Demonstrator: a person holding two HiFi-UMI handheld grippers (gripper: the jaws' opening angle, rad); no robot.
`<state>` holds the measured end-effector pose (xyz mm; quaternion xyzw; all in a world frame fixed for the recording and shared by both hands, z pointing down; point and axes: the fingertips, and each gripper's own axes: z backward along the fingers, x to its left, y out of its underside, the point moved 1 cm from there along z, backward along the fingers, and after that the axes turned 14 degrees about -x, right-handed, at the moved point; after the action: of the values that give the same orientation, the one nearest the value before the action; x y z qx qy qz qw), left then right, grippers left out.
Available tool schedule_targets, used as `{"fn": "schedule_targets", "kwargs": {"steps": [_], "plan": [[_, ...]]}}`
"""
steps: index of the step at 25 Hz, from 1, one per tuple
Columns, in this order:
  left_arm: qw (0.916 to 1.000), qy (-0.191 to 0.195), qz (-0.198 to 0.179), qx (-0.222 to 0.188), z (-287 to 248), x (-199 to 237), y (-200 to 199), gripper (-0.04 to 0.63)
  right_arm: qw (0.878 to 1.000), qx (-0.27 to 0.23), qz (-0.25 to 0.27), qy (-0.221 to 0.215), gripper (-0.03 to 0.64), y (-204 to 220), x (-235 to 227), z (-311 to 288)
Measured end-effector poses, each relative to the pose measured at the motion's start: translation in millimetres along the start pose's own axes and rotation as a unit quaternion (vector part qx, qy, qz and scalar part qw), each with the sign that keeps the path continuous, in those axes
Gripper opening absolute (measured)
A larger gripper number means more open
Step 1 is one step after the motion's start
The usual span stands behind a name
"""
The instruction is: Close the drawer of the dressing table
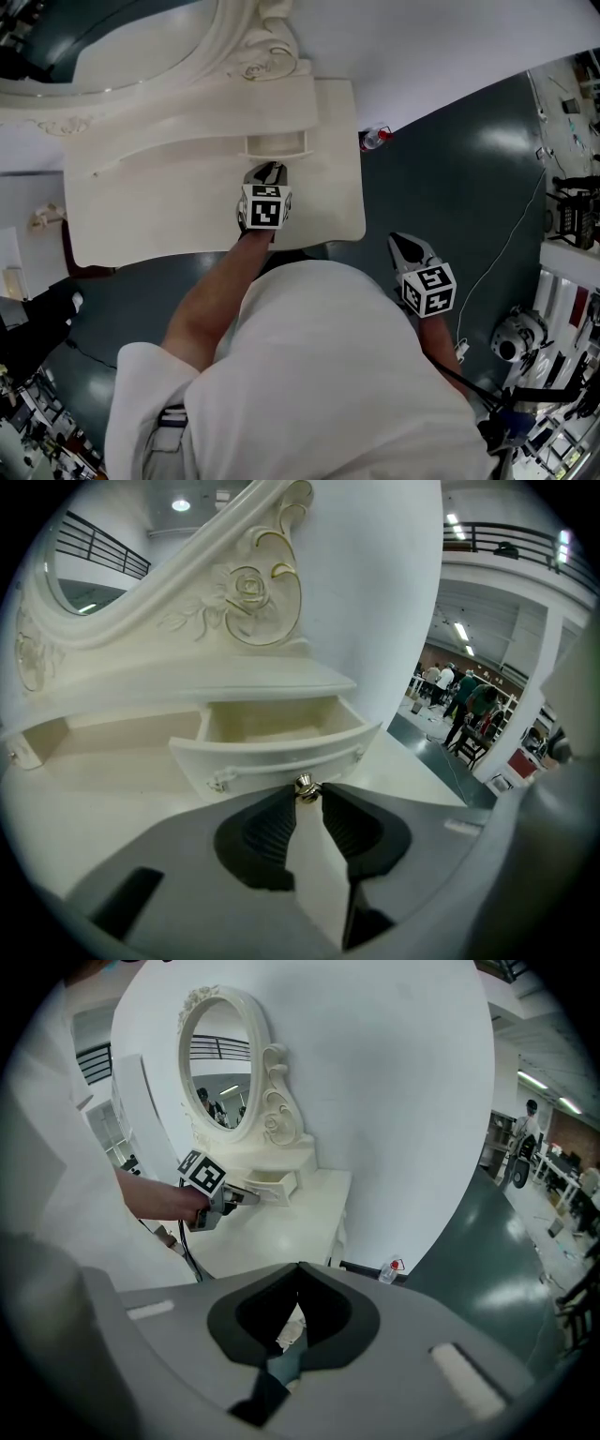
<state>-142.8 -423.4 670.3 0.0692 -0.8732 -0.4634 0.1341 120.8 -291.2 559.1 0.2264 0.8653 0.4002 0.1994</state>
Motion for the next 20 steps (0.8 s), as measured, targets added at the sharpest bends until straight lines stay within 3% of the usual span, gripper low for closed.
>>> {"fn": "schedule_targets", "kwargs": {"steps": [20], "plan": [[1.0000,0.002,-0.005,-0.006,-30,13,-27,0.091,0.999,0.001,-0.020,0.026,0.002,-5,-12,-2]]}}
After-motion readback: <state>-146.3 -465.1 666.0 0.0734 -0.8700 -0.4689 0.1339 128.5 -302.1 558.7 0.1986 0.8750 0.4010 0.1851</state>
